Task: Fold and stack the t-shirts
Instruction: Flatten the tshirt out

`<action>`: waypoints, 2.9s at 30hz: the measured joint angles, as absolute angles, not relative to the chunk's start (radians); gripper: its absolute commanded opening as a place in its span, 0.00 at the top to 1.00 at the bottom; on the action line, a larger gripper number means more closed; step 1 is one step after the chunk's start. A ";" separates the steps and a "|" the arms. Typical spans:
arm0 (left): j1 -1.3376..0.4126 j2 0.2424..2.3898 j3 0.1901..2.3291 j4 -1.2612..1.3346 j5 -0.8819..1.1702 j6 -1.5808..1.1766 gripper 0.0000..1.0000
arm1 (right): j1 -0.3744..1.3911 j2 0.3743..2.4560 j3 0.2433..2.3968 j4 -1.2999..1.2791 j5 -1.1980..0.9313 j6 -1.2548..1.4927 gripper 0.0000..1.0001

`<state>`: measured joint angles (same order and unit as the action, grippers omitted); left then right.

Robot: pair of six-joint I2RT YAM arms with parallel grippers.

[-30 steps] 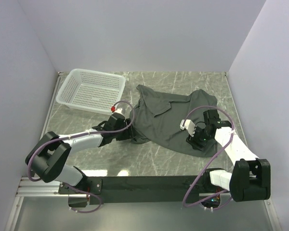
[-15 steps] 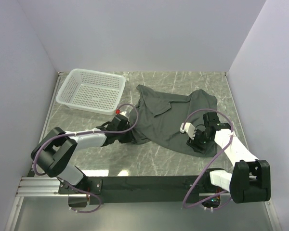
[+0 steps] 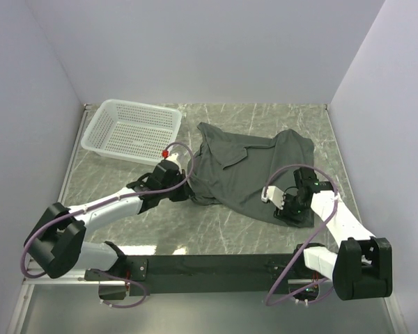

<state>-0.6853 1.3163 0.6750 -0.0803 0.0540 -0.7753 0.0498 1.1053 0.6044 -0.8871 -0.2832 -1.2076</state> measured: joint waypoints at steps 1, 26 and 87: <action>-0.685 1.312 0.675 -0.086 0.052 -0.773 1.00 | 0.050 1.110 0.598 -0.888 -0.276 -1.210 0.45; -0.645 1.183 0.786 -0.408 -0.005 -0.654 1.00 | -0.083 1.055 0.711 -0.920 -0.283 -1.161 0.97; -0.530 1.410 0.801 -0.260 0.197 -0.622 0.99 | -0.107 1.256 0.768 -0.873 -0.285 -0.933 0.49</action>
<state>-0.5304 1.4097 0.8009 -0.2600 0.1967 -0.6224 -0.1074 1.2556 0.7677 -0.8730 -0.2852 -0.9333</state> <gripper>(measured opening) 0.013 0.507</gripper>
